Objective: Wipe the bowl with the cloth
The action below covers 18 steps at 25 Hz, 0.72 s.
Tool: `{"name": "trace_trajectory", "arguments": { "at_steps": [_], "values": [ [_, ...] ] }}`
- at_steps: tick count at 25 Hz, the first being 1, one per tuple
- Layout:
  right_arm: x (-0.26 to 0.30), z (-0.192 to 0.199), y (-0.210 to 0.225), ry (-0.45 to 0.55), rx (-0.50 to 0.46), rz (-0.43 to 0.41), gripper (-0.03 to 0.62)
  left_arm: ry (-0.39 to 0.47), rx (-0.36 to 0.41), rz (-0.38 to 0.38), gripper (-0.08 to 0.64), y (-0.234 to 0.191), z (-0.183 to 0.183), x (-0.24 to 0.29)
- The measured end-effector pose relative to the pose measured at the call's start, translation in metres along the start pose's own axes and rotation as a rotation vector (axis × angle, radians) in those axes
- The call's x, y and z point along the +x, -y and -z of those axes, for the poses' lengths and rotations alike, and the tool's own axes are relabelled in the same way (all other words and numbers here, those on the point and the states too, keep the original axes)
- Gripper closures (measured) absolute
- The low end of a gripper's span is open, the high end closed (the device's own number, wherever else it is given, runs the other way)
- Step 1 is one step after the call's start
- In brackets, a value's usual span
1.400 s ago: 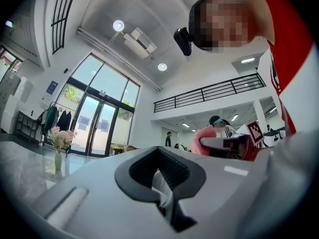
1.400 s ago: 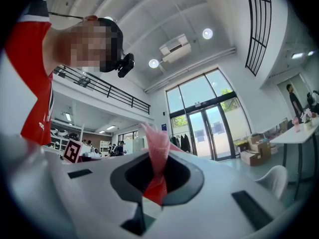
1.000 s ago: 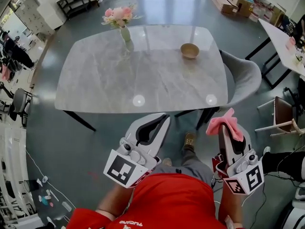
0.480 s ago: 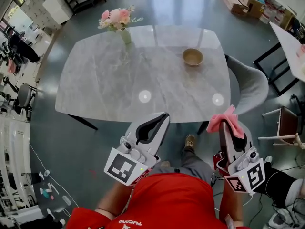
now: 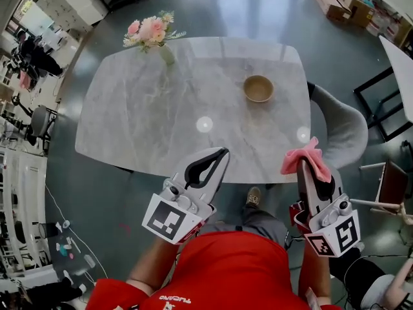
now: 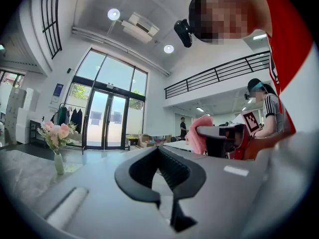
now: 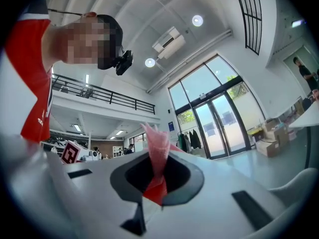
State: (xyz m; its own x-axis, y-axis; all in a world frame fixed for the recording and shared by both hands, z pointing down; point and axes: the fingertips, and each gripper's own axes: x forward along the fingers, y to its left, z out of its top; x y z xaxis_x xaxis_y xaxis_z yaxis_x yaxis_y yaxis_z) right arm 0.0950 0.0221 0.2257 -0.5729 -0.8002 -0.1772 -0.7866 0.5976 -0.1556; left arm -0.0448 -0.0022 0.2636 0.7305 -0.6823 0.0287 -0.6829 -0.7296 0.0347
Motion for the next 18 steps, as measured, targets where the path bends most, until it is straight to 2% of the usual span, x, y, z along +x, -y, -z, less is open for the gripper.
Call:
{"name": "trace_trajectory", "arguments": {
  "at_steps": [4,8,12,18],
  "values": [
    [0.008,-0.002,0.026,-0.014,0.001,-0.028,0.571,-0.004,0.024,-0.028,0.554,-0.008,-0.002,0.03],
    [0.016,0.0,0.057,-0.017,0.015,-0.054,0.571,-0.063,0.018,-0.072,0.554,-0.016,0.009,0.057],
    [0.026,0.003,0.082,-0.021,0.018,-0.076,0.571,-0.067,0.069,-0.108,0.554,-0.028,0.014,0.079],
    [0.045,0.012,0.102,-0.041,0.023,-0.093,0.571,-0.153,0.074,-0.133,0.554,-0.046,0.037,0.1]
  ]
}}
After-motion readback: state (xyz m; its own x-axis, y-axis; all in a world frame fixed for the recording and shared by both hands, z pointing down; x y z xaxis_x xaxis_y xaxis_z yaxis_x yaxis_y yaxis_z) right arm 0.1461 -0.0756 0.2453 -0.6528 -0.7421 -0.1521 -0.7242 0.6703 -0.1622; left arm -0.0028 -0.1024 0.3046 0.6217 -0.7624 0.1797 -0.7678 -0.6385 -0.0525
